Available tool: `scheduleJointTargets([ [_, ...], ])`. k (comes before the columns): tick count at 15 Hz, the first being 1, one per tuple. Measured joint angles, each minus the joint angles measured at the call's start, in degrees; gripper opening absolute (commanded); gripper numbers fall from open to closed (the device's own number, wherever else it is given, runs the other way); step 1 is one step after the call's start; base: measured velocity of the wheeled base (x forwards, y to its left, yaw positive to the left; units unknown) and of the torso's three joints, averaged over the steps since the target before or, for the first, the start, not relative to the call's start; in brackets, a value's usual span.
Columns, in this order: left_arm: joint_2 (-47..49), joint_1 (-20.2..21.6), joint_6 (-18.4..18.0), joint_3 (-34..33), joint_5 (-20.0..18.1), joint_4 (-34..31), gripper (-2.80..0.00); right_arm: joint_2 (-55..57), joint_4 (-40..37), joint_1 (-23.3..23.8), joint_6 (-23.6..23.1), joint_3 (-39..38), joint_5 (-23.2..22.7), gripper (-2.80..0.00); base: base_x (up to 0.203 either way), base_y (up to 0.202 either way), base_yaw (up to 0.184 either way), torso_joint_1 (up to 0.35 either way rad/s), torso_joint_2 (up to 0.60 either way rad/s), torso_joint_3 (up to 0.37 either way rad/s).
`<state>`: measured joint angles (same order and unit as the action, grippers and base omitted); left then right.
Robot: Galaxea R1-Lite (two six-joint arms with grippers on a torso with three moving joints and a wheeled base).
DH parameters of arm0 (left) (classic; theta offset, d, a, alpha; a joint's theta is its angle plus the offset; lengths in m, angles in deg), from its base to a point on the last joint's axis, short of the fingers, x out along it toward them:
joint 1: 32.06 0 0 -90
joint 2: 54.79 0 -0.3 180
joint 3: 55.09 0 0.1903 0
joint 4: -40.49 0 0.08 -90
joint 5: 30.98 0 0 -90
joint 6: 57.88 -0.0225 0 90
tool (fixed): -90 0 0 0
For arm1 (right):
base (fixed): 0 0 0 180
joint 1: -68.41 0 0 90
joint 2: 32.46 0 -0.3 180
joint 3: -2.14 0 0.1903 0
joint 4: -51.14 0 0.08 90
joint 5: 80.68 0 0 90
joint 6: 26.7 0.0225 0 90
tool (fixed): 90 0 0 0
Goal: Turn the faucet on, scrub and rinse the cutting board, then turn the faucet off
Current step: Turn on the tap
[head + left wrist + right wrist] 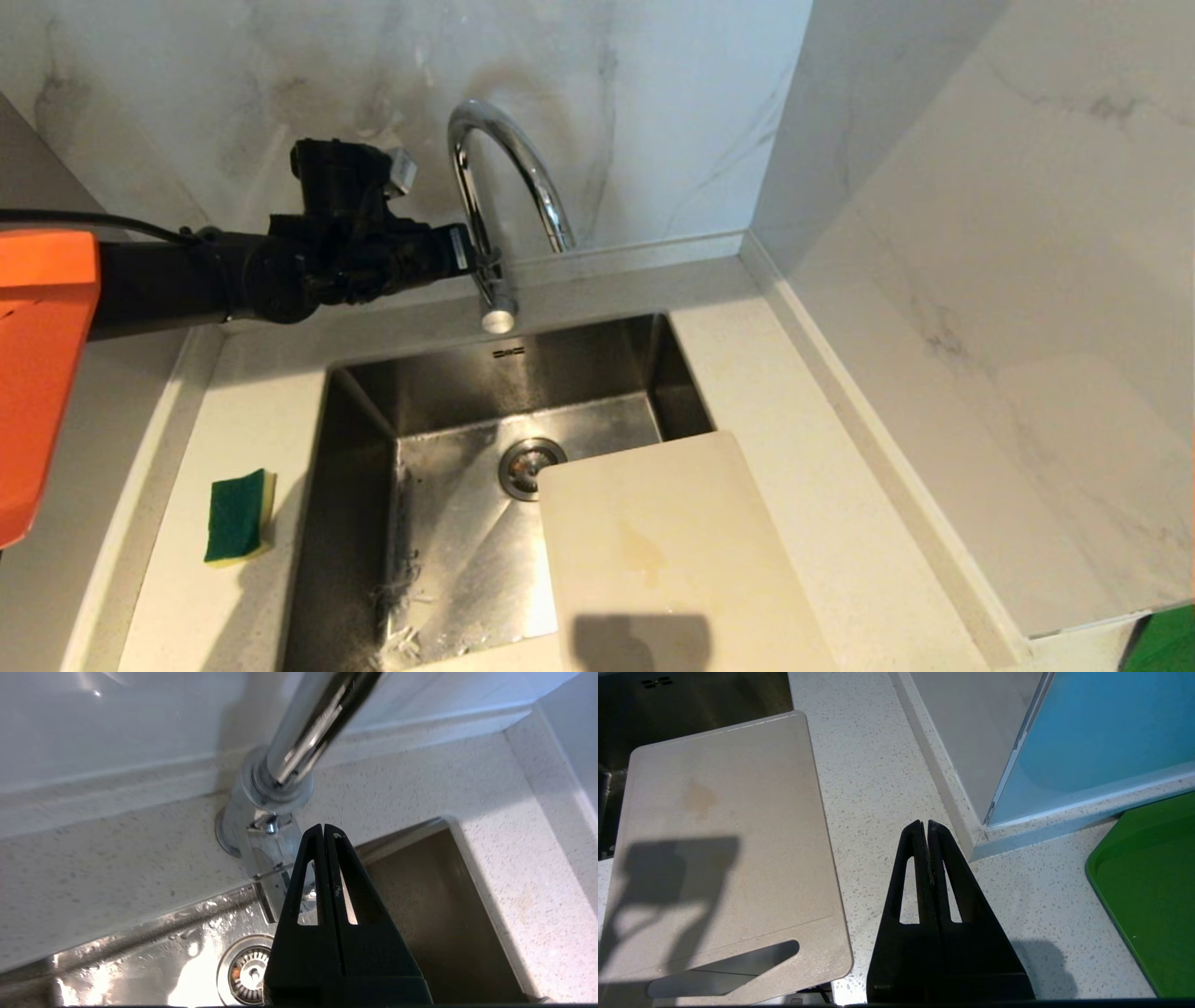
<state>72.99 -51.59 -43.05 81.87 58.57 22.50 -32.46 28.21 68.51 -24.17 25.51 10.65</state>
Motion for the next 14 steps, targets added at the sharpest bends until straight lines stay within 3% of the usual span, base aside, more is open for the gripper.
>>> scheduleJointTargets([
  [6,1.64,-0.11,0.06,0.02,-0.38,0.32,-2.8,0.0,0.0,0.0,-0.01,0.0,0.01,-2.8,0.0,0.0,0.0,0.0,0.0,0.0],
  [12,0.97,-0.03,-0.09,-0.06,-0.7,-8.02,-2.8,0.0,0.05,0.0,0.02,0.0,-0.02,-2.8,0.0,0.0,0.0,0.0,0.0,0.0],
  [14,0.25,-0.03,-0.16,-0.09,-0.55,-8.07,-2.8,0.0,0.0,0.0,0.02,0.0,-0.02,-2.8,0.0,0.0,0.0,0.0,0.0,0.0],
])
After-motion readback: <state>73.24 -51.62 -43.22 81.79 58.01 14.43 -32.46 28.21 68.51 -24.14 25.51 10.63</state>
